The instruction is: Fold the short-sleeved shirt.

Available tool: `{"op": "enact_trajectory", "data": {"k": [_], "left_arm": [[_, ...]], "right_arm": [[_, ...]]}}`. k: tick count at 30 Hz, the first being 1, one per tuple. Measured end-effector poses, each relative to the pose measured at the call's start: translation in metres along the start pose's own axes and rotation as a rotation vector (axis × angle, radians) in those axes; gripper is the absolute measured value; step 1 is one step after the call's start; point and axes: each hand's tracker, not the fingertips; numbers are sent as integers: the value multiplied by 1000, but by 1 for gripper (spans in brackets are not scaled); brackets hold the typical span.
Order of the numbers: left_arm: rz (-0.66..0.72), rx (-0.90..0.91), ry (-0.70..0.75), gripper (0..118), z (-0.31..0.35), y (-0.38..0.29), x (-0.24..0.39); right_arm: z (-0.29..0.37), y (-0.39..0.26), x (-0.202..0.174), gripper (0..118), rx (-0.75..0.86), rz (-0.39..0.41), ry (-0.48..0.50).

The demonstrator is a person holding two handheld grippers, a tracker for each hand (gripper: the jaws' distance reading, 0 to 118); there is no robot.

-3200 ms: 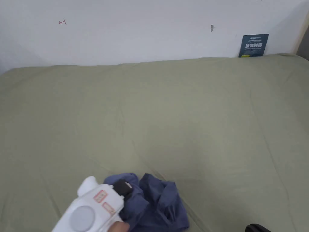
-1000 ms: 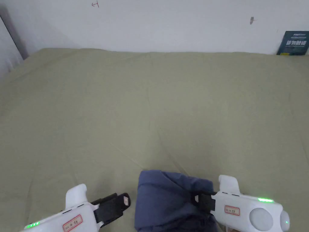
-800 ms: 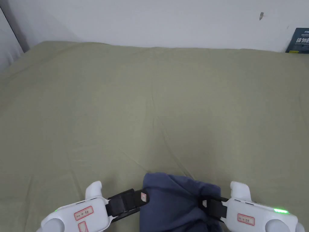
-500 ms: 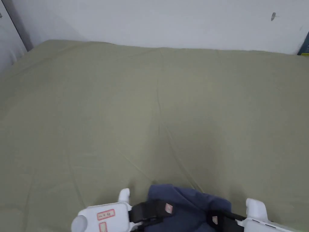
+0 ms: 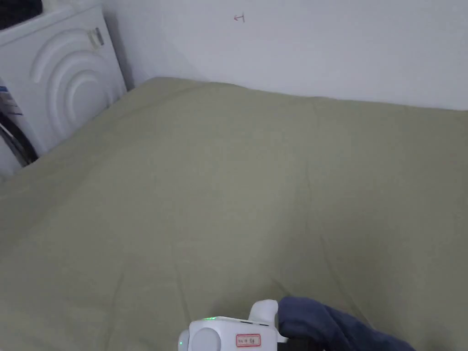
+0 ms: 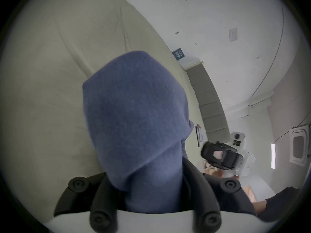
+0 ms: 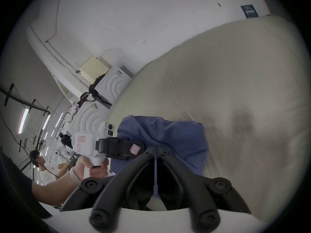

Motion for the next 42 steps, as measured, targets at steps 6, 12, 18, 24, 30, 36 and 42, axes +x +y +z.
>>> {"op": "enact_trajectory", "data": {"k": [6,12,18,24,30,36,42], "left_arm": [[35,84,93,24,112,20,-51],[17,88,257,24,236,70,-124],[187,108,233,24,314,100,-205],[183,63,262,36,309,84,-220],[-98,159,540,106,350,68,-132],[-172,384,763,79,368,36,-64],[-344,638,858,23,299,-14,-7]], "right_arm": [[32,-22,-29,4,-11,20,-40],[44,-53,-43,4,-43,38,-74],[45,-67,-53,4,-52,28,-119],[47,-67,-59,4,-33,21,-133],[53,-63,-68,4,-23,66,-156],[62,-62,-79,4,2,110,-190],[88,-53,-94,4,109,243,-412]]}}
